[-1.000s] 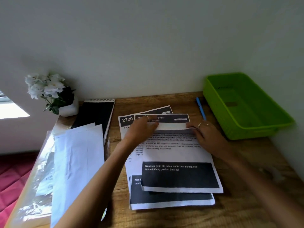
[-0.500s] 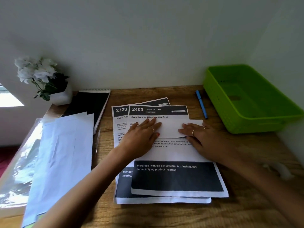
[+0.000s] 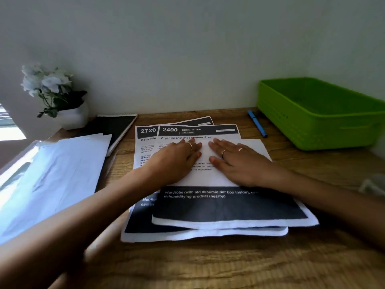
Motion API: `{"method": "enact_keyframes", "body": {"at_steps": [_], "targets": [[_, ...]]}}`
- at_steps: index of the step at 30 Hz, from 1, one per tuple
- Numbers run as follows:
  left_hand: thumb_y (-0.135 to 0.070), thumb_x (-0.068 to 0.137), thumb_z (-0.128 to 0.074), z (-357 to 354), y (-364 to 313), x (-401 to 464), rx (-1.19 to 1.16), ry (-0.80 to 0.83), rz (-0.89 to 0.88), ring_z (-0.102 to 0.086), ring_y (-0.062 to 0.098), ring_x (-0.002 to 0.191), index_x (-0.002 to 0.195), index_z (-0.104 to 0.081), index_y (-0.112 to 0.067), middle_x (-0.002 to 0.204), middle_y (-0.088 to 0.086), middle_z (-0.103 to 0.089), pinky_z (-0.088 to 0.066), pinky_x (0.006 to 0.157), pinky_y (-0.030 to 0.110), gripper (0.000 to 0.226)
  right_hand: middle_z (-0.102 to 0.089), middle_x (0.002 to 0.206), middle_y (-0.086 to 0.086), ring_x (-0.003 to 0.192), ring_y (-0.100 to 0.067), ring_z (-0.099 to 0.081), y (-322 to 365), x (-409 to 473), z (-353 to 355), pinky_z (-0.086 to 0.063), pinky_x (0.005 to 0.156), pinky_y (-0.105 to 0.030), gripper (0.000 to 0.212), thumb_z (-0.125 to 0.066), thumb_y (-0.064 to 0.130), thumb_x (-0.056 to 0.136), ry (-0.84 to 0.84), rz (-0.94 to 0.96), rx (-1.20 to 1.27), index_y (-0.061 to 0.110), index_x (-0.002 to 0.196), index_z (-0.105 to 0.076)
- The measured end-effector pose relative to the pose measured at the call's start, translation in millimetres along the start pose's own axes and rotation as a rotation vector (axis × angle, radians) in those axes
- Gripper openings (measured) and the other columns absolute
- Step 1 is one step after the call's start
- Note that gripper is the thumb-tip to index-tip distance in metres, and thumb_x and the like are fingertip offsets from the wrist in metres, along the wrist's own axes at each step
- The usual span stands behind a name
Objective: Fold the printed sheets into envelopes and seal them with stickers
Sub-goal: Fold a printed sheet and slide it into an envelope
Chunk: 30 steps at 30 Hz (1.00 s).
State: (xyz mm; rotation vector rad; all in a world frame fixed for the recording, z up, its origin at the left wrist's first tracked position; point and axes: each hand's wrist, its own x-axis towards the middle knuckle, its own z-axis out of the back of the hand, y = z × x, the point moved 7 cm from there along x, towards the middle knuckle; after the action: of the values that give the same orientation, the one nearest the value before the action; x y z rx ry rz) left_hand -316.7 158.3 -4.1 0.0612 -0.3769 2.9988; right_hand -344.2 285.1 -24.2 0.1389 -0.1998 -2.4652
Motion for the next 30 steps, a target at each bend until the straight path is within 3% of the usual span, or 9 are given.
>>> {"method": "enact_keyframes", "body": {"at_steps": [6,10,12,18,26,30], "targets": [[-0.041,0.097,-0.037,-2.9,2.5,-12.2,-0.068,-0.142,0.041,-0.052,0.028,0.120,0.133,-0.049,-0.020,0.132,0.007,-0.056,-0.041,0.101,0.037,0.043,-0.004,0.159,-0.001,0.146,-0.014,-0.007,-21.2,-9.7,-0.8,-0.008,0.116,-0.030,0.056,-0.019,0.040,0.102,-0.055,-0.135,0.020,0.015,0.150,-0.011],[-0.039,0.095,-0.045,-1.8,3.6,-13.1,-0.149,-0.134,0.037,-0.046,0.019,0.128,0.132,-0.051,-0.024,0.141,0.000,-0.049,-0.033,0.105,0.026,0.041,-0.030,0.153,-0.010,0.137,-0.025,-0.033,-35.8,-16.1,16.3,-0.028,0.109,-0.030,0.051,-0.030,0.036,0.101,-0.114,-0.222,0.012,0.013,0.146,-0.029],[-0.035,0.094,-0.049,-1.5,0.8,-12.7,-0.160,-0.122,0.009,-0.041,0.017,0.131,0.129,-0.054,-0.022,0.143,-0.001,-0.045,-0.028,0.100,0.018,0.037,-0.037,0.149,-0.007,0.131,-0.025,-0.040,-42.4,-17.8,20.9,-0.032,0.103,-0.028,0.052,-0.038,0.042,0.098,-0.052,-0.259,0.045,0.017,0.143,-0.034],[-0.039,0.093,-0.049,3.6,6.6,-5.8,-0.174,-0.074,0.010,-0.048,0.019,0.121,0.125,-0.050,-0.028,0.138,0.000,-0.048,-0.032,0.092,0.021,0.034,-0.036,0.148,0.000,0.134,-0.017,-0.036,-51.4,-18.2,38.2,-0.029,0.106,-0.025,0.057,-0.051,0.048,0.090,0.015,-0.189,0.040,0.022,0.138,-0.038],[-0.048,0.091,-0.047,0.9,15.9,1.1,-0.101,-0.055,0.004,-0.035,0.019,0.135,0.144,-0.028,-0.026,0.149,0.001,-0.035,-0.026,0.109,0.027,0.060,-0.027,0.153,-0.003,0.140,-0.023,-0.027,-60.8,-11.0,40.0,-0.025,0.114,-0.036,0.072,-0.054,0.056,0.085,-0.004,-0.185,-0.012,0.021,0.144,-0.032],[-0.052,0.087,-0.052,3.2,20.9,2.3,-0.123,-0.120,-0.036,-0.040,0.017,0.131,0.141,-0.033,-0.024,0.143,-0.001,-0.043,-0.031,0.109,0.033,0.064,-0.022,0.152,-0.008,0.140,-0.027,-0.023,-63.4,-13.4,40.9,-0.023,0.115,-0.036,0.072,-0.054,0.059,0.082,-0.005,-0.205,0.007,0.027,0.143,-0.032]]}}
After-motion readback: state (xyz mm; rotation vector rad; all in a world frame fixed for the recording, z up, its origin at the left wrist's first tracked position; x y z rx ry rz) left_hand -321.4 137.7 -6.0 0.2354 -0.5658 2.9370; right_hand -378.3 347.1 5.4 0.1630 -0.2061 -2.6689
